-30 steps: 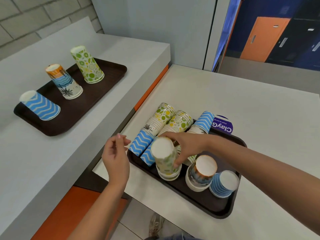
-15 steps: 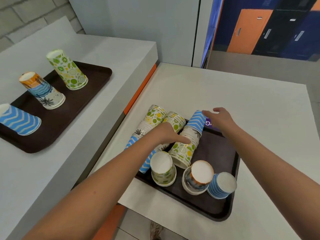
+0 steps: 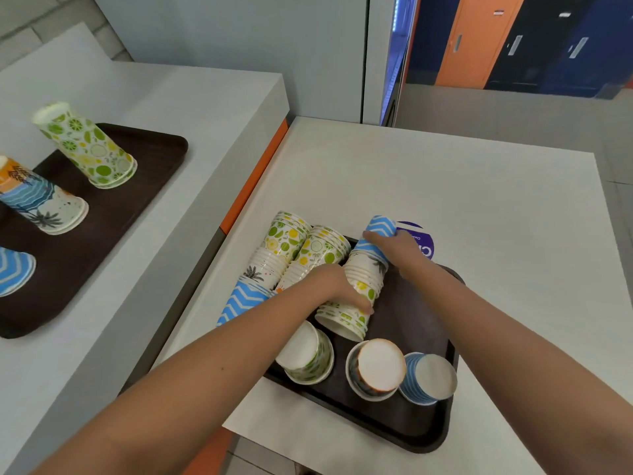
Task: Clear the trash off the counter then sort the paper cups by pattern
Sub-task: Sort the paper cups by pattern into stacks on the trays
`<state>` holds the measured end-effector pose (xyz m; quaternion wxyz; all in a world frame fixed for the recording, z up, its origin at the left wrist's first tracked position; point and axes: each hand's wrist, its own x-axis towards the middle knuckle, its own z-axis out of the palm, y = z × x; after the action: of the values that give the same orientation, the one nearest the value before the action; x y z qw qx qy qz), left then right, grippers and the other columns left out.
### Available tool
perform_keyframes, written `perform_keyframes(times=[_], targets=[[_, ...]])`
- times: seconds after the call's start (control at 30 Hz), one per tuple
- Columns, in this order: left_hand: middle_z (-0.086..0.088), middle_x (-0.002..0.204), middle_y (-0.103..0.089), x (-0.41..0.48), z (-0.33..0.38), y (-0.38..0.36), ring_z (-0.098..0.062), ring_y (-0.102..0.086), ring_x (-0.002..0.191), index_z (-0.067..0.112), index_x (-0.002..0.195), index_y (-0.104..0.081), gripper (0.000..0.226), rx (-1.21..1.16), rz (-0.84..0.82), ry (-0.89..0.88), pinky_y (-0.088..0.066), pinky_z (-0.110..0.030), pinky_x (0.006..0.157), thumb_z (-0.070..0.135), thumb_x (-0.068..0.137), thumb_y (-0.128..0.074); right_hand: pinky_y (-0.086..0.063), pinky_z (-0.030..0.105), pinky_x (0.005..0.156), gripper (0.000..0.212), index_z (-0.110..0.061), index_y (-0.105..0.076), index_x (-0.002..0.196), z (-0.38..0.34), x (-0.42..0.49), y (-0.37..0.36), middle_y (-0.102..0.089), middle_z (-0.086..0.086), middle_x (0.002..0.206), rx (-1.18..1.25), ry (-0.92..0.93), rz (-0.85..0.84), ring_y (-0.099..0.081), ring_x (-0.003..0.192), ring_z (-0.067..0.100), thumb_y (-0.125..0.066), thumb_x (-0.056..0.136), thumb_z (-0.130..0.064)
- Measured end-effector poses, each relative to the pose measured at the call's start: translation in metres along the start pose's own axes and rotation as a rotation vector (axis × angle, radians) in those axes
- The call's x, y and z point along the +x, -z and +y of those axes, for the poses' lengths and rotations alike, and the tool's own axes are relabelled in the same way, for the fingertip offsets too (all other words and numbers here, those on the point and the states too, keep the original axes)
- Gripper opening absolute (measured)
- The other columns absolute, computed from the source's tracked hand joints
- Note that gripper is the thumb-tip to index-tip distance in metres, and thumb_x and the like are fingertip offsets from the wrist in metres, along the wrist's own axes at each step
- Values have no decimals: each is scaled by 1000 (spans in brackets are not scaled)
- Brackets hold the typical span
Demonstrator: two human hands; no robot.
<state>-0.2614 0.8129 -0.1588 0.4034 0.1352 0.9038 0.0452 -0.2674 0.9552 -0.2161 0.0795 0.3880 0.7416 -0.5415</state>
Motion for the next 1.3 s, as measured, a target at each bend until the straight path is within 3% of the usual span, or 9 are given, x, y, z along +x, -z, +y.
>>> perform_keyframes(times=[0.07,0.2,0.27,0.43,0.77,0.93,1.07,1.23,1.3], targets=[[-9,137,-51,-2,-4,0,-24,-54,121,5,138,-39,97,-160,61,-17,-44,-28,88,56,65,-78,-56,36,79,60,-5,-58,117,-1,0,11,-67,11,113,241,3,7,-66,94,24,-76,73,-42],[-3,152,-32,-7,-9,3,-21,-40,135,18,152,-1,125,-446,149,-164,-38,-33,106,45,62,-84,-56,28,62,39,-3,-62,108,-17,-12,40,-70,12,102,504,60,-80,-69,80,21,-75,80,-26],[0,145,-41,-11,-7,7,-17,-48,126,29,151,-5,116,-495,180,-275,-41,-31,102,36,66,-84,-57,26,60,38,-1,-62,108,-27,-17,49,-70,13,102,540,120,-86,-70,80,21,-75,80,-22],[6,123,-60,-15,-1,18,-15,-62,105,41,143,-26,98,-541,258,-385,-50,-35,95,37,62,-81,-58,37,81,35,-6,-62,105,-45,-24,66,-71,12,104,570,175,-19,-71,91,24,-75,78,-23],[9,115,-59,-28,-29,20,-8,-62,97,38,142,-29,92,-570,271,-461,-54,-30,86,21,68,-82,-56,24,64,30,-11,-57,107,-67,-50,118,-69,6,106,913,287,248,-70,86,16,-69,83,-24],[15,108,-58,-34,-46,25,5,-59,93,35,144,-28,92,-737,292,-427,-52,-19,74,17,71,-81,-53,22,67,18,-12,-60,103,-17,-102,124,-68,3,100,719,305,168,-68,82,11,-65,87,-18],[21,101,-56,-43,-46,31,5,-59,89,37,143,-26,88,-809,328,-430,-50,-16,67,16,75,-78,-51,10,60,34,-11,-54,113,62,-157,102,-66,-4,98,484,351,160,-67,73,-7,-67,84,0],[11,104,-58,-52,-40,36,-3,-63,90,38,145,-23,90,-870,340,-431,-55,-21,67,18,76,-78,-54,19,84,64,-19,-48,121,130,-181,79,-65,-4,113,274,399,49,-66,99,4,-78,70,5],[8,107,-59,-56,-36,35,-6,-64,91,38,146,-23,91,-884,342,-440,-55,-22,68,18,76,-77,-51,15,85,67,-22,-49,119,140,-181,70,-65,-6,113,232,422,20,-65,101,4,-82,67,2]])
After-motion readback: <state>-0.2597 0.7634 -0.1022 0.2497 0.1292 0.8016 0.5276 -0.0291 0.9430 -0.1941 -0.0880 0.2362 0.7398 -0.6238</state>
